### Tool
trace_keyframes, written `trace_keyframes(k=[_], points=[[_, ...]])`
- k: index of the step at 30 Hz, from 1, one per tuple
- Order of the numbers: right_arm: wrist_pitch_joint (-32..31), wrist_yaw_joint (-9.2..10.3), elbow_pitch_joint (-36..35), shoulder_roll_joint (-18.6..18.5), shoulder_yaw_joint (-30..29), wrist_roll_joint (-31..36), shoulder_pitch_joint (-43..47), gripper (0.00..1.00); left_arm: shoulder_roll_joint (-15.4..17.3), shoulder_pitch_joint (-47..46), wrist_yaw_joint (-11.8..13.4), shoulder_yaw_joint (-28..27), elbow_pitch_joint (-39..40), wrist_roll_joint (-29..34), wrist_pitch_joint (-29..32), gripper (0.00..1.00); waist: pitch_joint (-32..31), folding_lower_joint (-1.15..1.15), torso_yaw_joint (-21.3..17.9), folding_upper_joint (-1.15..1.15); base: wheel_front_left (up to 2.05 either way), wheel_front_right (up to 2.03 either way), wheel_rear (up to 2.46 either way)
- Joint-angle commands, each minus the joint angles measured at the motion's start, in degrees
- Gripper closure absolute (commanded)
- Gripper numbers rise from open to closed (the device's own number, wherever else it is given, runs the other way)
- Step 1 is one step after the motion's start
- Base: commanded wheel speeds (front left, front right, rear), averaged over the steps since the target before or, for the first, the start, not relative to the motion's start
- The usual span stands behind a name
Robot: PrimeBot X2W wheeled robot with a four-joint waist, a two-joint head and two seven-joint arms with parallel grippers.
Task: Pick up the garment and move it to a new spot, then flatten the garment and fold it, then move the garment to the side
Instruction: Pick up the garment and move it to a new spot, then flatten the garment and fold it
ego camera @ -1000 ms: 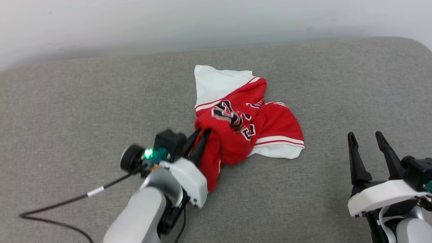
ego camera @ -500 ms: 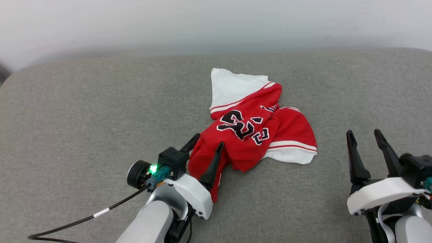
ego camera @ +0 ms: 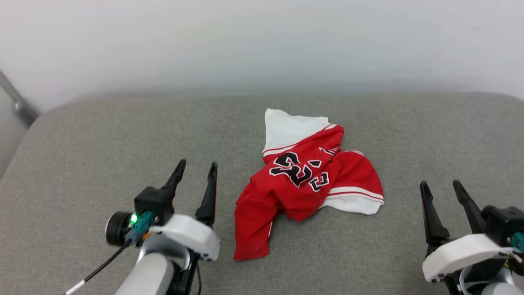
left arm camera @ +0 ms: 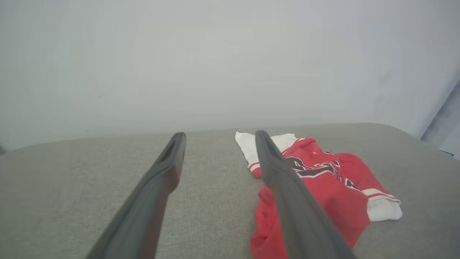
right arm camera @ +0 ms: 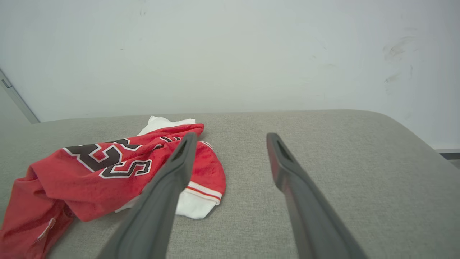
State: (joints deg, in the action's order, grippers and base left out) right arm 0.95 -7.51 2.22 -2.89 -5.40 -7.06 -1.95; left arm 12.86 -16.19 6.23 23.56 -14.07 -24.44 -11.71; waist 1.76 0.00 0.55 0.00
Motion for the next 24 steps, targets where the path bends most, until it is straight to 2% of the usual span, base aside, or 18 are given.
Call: trace_keyframes(k=[1, 9, 24], points=[[-0.12, 0.04, -0.28, 0.04, -0.13, -0.12, 0.94, 0.0, 0.44, 1.28, 0.44, -0.3, 0.55, -0.03, -0.01, 0.0, -1.16, 0.0, 0.24, 0.0, 0.0, 0.0, 0.0], [-0.97, 0.04, -1.34, 0.04, 0.01, -1.58, 3.95, 0.0, 3.82, 8.0, 4.05, -2.32, 3.2, 0.13, 0.02, 0.0, -2.7, 0.0, -0.08, 0.0, 0.0, 0.0, 0.0], [-1.68, 0.04, -1.92, 0.03, 2.09, -1.46, 3.32, 0.0, 5.07, 9.73, 5.55, -1.77, 6.06, 0.4, 1.25, 0.0, -2.46, 0.0, -1.28, 0.0, 0.0, 0.0, 0.0]])
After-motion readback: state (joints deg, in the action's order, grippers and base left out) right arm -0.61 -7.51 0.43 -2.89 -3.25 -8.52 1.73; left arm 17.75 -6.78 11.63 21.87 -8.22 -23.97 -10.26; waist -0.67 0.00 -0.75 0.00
